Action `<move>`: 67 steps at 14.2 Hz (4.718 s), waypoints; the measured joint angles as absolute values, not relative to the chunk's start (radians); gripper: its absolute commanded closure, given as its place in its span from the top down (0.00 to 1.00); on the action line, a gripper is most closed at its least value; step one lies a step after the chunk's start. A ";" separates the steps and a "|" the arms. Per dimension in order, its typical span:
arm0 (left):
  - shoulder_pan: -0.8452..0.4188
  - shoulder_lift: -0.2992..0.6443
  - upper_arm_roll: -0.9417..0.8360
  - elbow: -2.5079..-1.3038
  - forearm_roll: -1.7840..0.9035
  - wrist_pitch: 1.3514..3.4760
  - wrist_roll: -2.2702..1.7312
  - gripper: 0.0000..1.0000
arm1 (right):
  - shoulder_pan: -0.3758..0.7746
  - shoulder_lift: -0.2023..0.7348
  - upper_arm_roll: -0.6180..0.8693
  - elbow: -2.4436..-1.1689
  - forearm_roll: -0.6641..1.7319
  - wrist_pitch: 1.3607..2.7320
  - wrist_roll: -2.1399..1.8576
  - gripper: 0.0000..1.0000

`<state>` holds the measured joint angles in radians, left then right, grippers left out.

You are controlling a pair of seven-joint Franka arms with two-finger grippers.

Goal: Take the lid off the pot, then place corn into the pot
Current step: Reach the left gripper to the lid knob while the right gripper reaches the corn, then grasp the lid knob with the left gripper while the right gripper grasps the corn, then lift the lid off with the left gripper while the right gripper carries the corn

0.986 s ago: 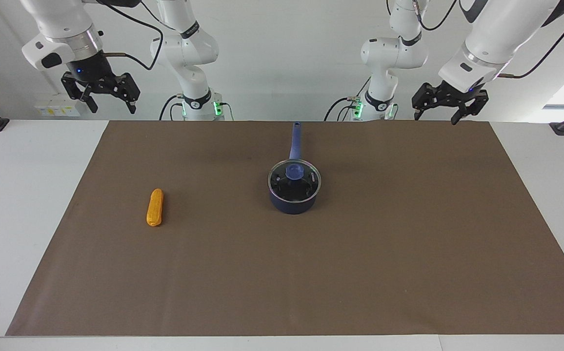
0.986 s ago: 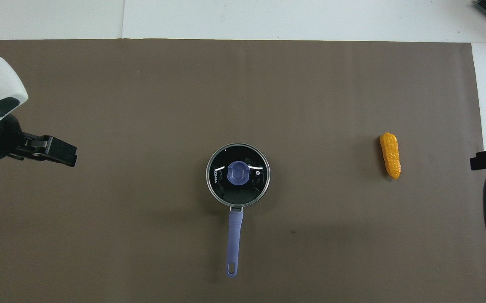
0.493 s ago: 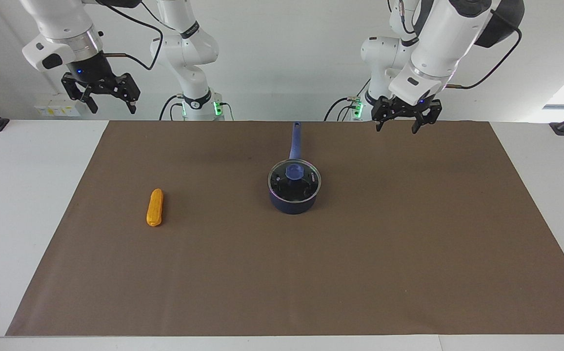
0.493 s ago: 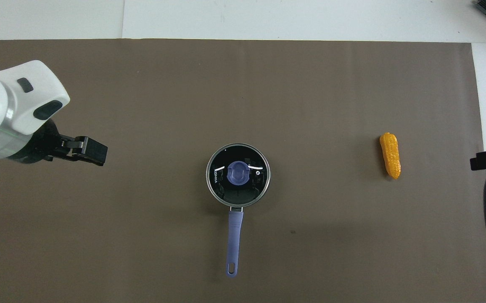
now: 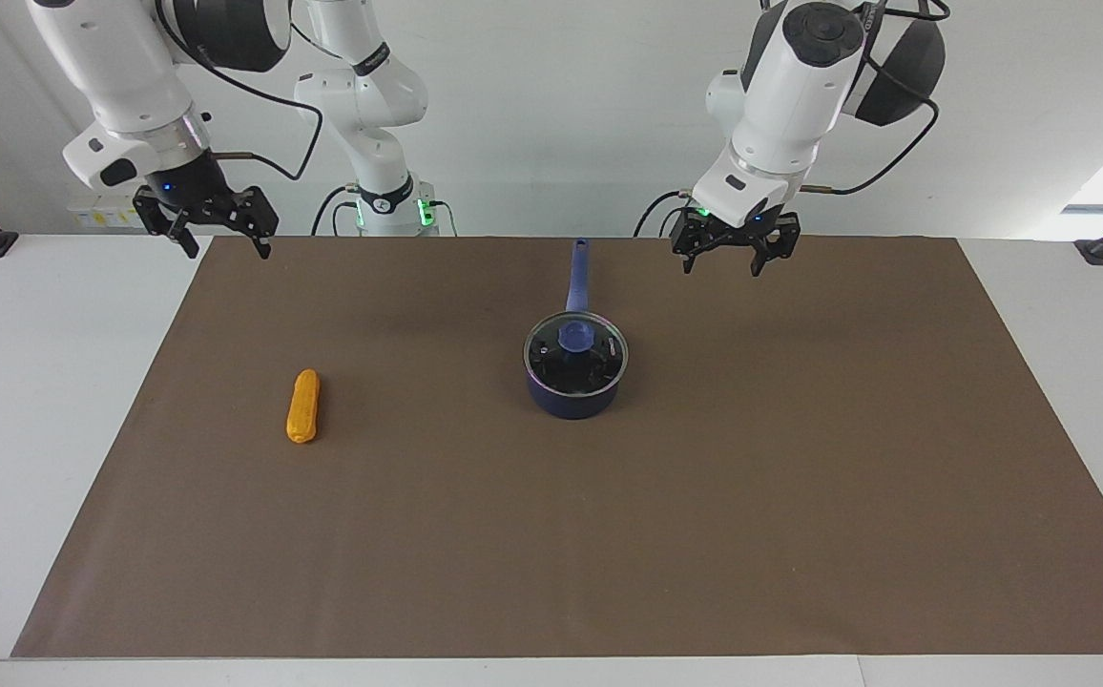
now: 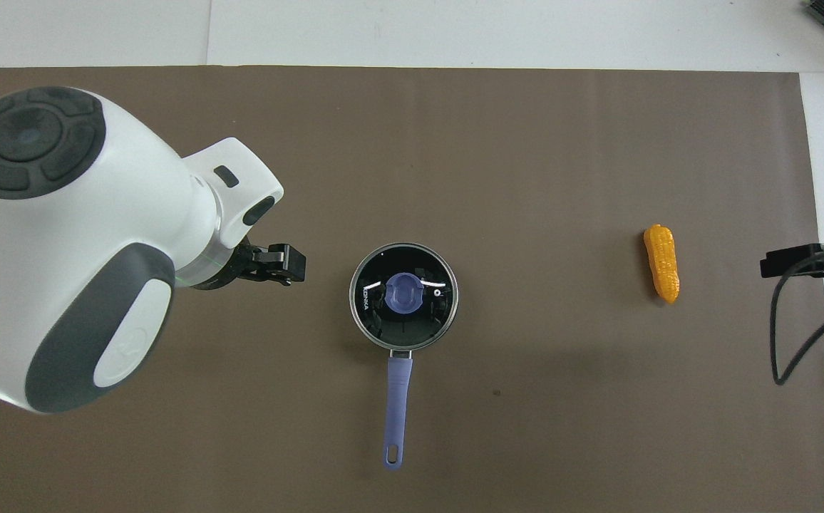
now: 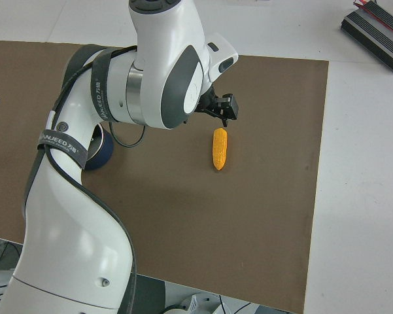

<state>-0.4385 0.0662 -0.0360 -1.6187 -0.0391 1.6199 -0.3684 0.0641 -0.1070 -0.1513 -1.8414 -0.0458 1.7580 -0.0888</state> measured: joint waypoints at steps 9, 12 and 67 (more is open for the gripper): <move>-0.600 0.229 -0.038 -1.624 -0.039 1.798 -0.567 1.00 | 0.075 0.243 -0.148 -1.894 0.001 2.097 -0.089 1.00; -0.641 0.270 -0.038 -1.625 -0.039 1.857 -0.632 1.00 | 0.074 0.285 -0.149 -1.933 0.010 2.155 -0.112 1.00; -0.489 0.241 0.009 -1.503 -0.020 1.722 -0.384 0.00 | 0.265 0.131 -0.122 -1.743 0.015 1.842 -0.016 0.00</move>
